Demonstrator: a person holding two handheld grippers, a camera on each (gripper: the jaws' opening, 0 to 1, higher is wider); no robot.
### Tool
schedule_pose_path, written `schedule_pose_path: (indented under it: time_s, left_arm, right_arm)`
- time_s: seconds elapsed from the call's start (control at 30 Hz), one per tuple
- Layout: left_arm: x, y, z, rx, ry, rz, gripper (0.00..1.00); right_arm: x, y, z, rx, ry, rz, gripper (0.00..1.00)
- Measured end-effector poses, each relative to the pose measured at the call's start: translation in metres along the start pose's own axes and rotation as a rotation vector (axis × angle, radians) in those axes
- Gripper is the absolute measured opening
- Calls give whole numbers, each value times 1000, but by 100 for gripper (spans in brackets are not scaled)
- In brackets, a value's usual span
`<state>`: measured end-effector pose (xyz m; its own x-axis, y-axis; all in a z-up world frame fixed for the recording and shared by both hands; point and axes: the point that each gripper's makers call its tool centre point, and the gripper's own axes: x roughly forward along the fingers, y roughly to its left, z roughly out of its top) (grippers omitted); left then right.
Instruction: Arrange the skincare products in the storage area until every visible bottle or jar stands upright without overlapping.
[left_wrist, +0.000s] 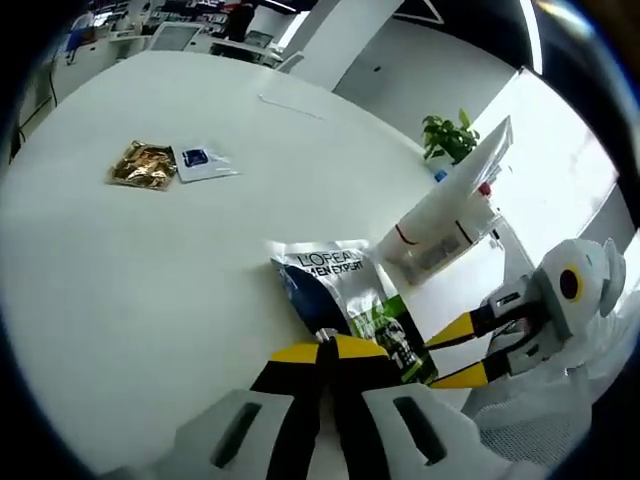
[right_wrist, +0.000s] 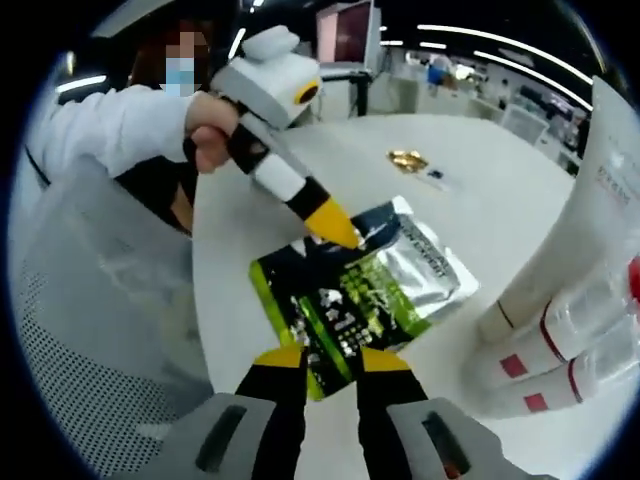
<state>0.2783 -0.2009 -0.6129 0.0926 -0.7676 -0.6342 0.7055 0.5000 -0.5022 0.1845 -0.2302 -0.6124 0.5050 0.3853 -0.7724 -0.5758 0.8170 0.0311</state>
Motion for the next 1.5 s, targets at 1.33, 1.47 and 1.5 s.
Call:
schedule_pose_path:
  time_s: [1.33, 1.47, 1.5]
  left_arm:
    - [25, 4, 40, 56, -63, 54, 0]
    - [30, 7, 43, 60, -66, 58, 0]
    - [30, 7, 43, 67, -69, 57, 0]
  right_arm:
    - [13, -57, 8, -64, -2, -112, 1]
    - [14, -60, 9, -69, 2, -120, 0]
    - [13, -61, 9, -63, 1, -121, 0]
